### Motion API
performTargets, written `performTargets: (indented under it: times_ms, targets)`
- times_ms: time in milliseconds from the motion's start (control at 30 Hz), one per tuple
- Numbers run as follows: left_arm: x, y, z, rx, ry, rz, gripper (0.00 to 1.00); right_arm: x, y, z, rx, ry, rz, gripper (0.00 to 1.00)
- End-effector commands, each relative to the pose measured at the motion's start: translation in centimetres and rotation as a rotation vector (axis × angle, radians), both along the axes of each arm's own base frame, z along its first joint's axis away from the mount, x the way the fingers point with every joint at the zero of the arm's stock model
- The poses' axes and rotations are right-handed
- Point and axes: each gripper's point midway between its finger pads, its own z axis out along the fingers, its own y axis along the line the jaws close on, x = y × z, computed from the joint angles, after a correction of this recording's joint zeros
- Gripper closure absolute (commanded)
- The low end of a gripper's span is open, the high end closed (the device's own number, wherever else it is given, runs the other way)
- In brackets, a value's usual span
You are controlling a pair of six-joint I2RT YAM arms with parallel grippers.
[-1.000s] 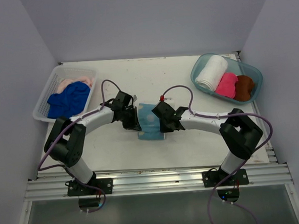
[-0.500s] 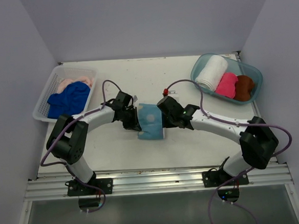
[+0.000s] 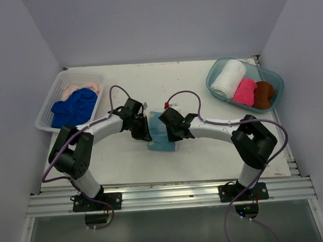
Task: Roll the towels
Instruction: Roll the towel
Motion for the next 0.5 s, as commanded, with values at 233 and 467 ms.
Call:
performTargets:
  times_ms: [233,467]
  targets:
    - [1.9,1.4,6.0,0.017,-0.204,0.002,0.67,1.3,0.9,-1.2,0.046,0.010,-0.008,0.97]
    - [3.9,-0.4,5.5,-0.034,-0.218,-0.016,0.71,1.6,0.8,0.0,0.040,-0.012,0.011,0.98]
